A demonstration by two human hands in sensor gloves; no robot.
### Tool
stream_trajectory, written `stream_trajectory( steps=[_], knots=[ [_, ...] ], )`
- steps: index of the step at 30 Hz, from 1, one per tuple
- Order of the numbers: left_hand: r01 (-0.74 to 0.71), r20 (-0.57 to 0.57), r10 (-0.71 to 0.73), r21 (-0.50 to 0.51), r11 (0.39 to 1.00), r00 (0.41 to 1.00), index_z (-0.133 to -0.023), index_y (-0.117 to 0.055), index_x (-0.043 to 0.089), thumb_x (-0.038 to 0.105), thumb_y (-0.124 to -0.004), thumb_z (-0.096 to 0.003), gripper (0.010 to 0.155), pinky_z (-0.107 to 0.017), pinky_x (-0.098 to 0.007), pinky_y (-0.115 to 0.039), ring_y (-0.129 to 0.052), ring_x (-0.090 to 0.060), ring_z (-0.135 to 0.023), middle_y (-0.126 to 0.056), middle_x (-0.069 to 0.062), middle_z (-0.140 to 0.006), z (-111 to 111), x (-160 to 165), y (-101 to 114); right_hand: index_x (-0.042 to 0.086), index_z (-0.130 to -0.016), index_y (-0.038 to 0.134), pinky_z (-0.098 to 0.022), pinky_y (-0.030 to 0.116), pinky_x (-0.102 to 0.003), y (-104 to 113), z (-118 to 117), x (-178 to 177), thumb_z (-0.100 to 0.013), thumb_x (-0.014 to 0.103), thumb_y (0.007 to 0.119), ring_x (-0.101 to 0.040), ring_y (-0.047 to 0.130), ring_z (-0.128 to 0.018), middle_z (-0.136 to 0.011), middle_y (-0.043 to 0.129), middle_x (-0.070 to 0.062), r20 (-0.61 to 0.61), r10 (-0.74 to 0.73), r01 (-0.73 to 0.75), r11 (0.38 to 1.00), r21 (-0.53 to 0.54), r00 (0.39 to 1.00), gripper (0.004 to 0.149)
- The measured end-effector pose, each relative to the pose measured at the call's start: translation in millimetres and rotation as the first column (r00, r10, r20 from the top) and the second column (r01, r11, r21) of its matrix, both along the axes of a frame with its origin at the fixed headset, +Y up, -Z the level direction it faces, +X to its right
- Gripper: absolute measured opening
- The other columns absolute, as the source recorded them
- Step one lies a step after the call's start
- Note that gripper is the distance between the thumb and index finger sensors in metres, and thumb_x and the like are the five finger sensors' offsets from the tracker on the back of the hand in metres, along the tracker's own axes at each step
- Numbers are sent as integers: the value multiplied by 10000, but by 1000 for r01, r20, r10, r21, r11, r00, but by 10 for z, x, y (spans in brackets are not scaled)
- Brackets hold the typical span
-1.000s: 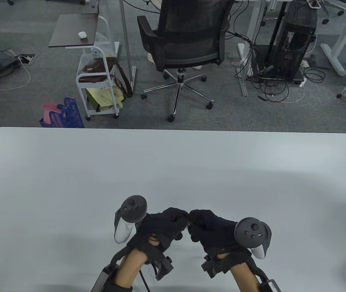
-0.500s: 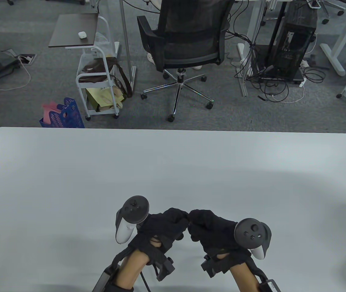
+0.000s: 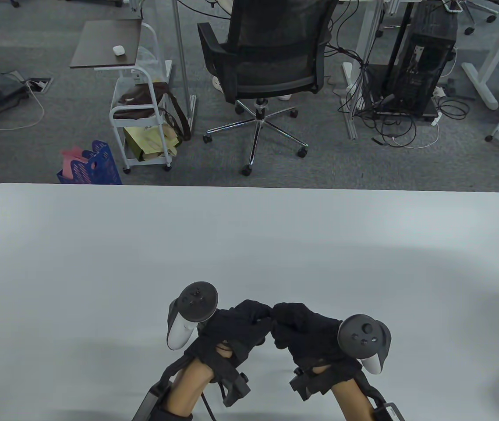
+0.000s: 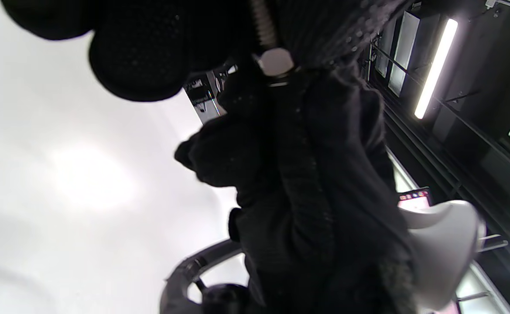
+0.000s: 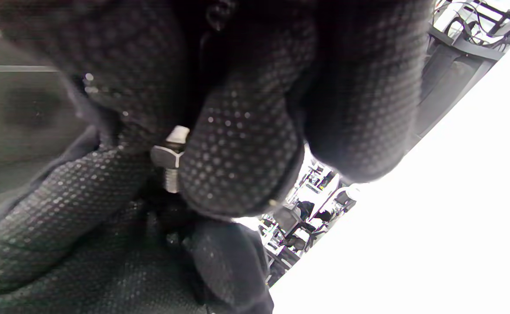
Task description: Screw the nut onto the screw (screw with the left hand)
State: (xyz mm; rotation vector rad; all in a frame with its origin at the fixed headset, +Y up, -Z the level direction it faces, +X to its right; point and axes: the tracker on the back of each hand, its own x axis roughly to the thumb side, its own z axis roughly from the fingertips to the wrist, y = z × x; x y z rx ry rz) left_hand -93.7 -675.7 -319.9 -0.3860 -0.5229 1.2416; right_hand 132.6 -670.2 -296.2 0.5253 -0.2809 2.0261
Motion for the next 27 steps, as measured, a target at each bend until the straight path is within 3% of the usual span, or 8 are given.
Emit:
stream_trajectory(
  steps=[3,5,9,12,15,21,25,27],
  knots=[
    [-49,-33,49,-4,999,998,-984,-603,60,454,-740,-449,678,-483,-596,-676,-881,-424,-578,-731,-276,-874,-4,-28,-29,224,-737,854,-332,1013,-373,5,-1,11,-312,352,938,-70,1149,-293,-622,1034,-18,6,-6,6,1000,3,1000,452],
    [-16,-87,16,5,1000,996,-954,-673,39,442,-745,-443,655,-462,-612,-682,-898,-449,-542,-775,-298,-836,0,-32,-35,224,-738,853,-333,1013,-373,4,-2,16,-310,353,938,-71,1149,-294,-622,1034,-19,9,-7,7,1000,3,1000,454],
    [35,-52,-34,11,999,998,-861,-757,15,365,-761,-439,548,-436,-619,-693,-917,-451,-491,-835,-291,-763,9,22,-14,227,-739,853,-334,1013,-374,0,-4,21,-312,349,935,-71,1149,-299,-625,1032,-21,9,5,-5,1000,4,1000,452],
    [5,15,-5,-5,1000,1000,-915,-655,59,353,-751,-450,558,-473,-593,-682,-890,-415,-551,-756,-255,-839,0,5,-14,227,-738,853,-336,1012,-373,9,-4,26,-312,350,936,-71,1149,-299,-625,1032,-20,0,-32,32,999,-9,999,451],
    [-69,-35,68,-41,997,997,-987,-603,60,444,-714,-459,662,-489,-603,-668,-876,-435,-586,-716,-291,-887,-9,-42,-57,228,-739,853,-338,1012,-372,17,-4,33,-312,349,935,-71,1149,-303,-628,1032,-19,4,-46,46,999,-8,999,451],
    [18,-66,-17,17,1000,998,-839,-792,20,382,-762,-438,541,-430,-620,-693,-920,-452,-475,-846,-294,-753,10,11,-18,235,-742,851,-347,1009,-372,12,-8,38,-311,346,934,-73,1146,-313,-636,1027,-16,5,-27,27,1000,-5,1000,453],
    [8,8,-8,0,1000,1000,-912,-665,65,355,-754,-450,552,-475,-596,-679,-888,-416,-553,-755,-254,-844,8,-3,10,238,-740,851,-346,1010,-370,11,-12,43,-312,347,931,-69,1147,-310,-634,1028,-16,-4,-72,72,997,-23,997,449],
    [-23,-14,22,-13,1000,1000,-978,-606,67,450,-724,-455,659,-488,-594,-672,-878,-420,-578,-728,-270,-872,11,-26,-11,238,-740,851,-347,1010,-370,13,-11,46,-312,347,931,-69,1147,-309,-635,1028,-13,0,-66,66,998,-19,998,449]
  ],
)
